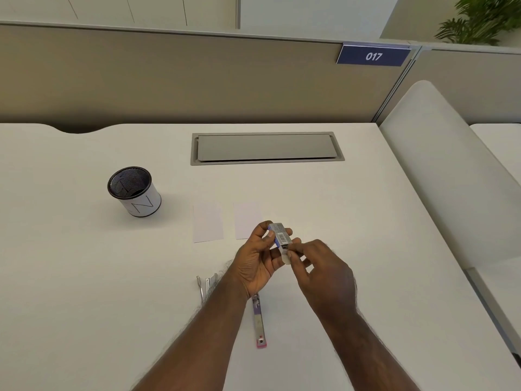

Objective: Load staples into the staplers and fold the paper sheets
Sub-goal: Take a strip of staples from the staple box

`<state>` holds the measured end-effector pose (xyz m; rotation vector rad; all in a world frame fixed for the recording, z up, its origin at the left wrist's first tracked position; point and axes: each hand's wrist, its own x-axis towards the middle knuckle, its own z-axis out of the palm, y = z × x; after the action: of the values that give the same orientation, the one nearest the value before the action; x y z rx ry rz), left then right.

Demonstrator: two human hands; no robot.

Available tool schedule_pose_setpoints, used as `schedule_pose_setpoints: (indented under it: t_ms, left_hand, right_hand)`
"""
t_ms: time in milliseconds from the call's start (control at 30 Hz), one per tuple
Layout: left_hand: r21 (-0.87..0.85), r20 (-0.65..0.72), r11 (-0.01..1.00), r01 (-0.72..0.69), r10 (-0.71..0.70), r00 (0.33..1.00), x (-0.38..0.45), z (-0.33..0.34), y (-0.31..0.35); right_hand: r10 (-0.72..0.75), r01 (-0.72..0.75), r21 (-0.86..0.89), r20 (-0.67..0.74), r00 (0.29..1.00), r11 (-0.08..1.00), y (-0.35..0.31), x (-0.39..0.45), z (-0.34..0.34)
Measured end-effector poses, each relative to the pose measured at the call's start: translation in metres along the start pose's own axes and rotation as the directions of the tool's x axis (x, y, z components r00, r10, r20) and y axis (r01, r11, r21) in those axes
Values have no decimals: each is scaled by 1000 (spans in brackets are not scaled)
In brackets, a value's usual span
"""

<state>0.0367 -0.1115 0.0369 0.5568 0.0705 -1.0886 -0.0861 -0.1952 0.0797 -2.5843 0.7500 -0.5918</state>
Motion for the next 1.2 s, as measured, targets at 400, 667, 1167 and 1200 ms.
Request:
schedule_pose_setpoints:
  t_ms: [400,667,1167,1200]
  left_hand:
    - [396,82,915,-83,55,995,2,21,27]
    - [502,109,853,-145,104,989,0,28,29]
    - [457,98,879,-132,98,990,-5,22,33]
    - [455,97,881,-130,96,991,-6,22,33]
  right_hand:
    - [138,-129,241,-20,990,962,1,2,0]
    - [126,-114,155,-71,989,981,1,1,-5]
    - [-87,94,-58,101,991,994,1,13,-22]
    - [-77,82,-49,105,991,995,0,13,-22]
